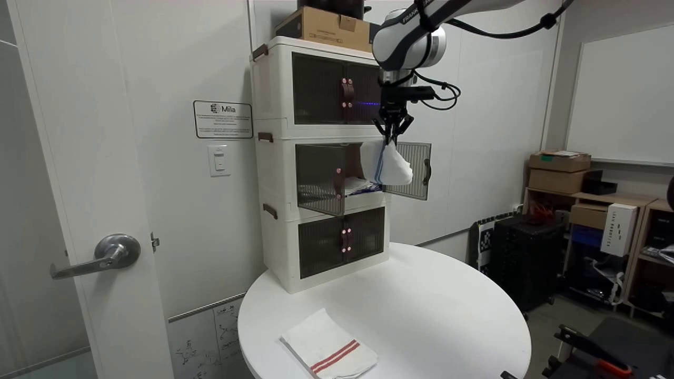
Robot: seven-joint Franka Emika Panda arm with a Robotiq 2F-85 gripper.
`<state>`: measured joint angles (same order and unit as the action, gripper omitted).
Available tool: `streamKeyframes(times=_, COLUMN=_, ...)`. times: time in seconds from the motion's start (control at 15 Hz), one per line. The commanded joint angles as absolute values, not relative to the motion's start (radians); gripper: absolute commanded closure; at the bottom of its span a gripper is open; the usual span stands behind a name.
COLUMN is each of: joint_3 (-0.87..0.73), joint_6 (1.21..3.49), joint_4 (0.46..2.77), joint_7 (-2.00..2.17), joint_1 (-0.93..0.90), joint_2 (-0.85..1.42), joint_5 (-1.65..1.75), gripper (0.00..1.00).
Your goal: Put one towel in the middle cabinet, then close the right and left doors of the cabinet, respectively
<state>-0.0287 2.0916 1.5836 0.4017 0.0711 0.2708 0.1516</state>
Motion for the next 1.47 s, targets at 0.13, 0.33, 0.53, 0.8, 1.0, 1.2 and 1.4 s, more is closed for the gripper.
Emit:
streamKeyframes(times=0.13, joint_3=-0.055, joint_6=2.089, joint_4=1.579, joint_7=0.396, joint_1=0.048, joint_2=0.272, joint_5=0.142, gripper=0.89)
streamKeyframes(times=0.33, joint_3=-0.056, joint_6=2.089, joint_4=1.579, joint_7=0.396, joint_1=0.048, joint_2=0.272, joint_5=0.142, gripper=0.89)
streamKeyframes(times=0.53, joint_3=-0.056, joint_6=2.089, joint_4=1.579, joint_7=0.396, joint_1=0.048, joint_2=0.272, joint_5=0.142, gripper=0.96)
streamKeyframes(times=0.8, joint_3=-0.053, joint_6=2.082, joint_4=1.541, joint_7=0.395, joint_1=0.041, joint_2=0.327, joint_5=0.122, gripper=0.96)
streamKeyframes(times=1.0, joint_3=-0.054, joint_6=2.080, joint_4=1.503, joint_7=0.404, joint_1=0.033, joint_2=0.387, joint_5=0.106, gripper=0.96)
streamKeyframes(times=1.2, joint_3=-0.064, joint_6=2.119, joint_4=1.471, joint_7=0.437, joint_1=0.023, joint_2=0.430, joint_5=0.106, gripper=0.96)
streamKeyframes(times=1.4, joint_3=-0.091, joint_6=2.200, joint_4=1.445, joint_7=0.511, joint_1=0.000, joint_2=0.461, joint_5=0.132, gripper=0.96)
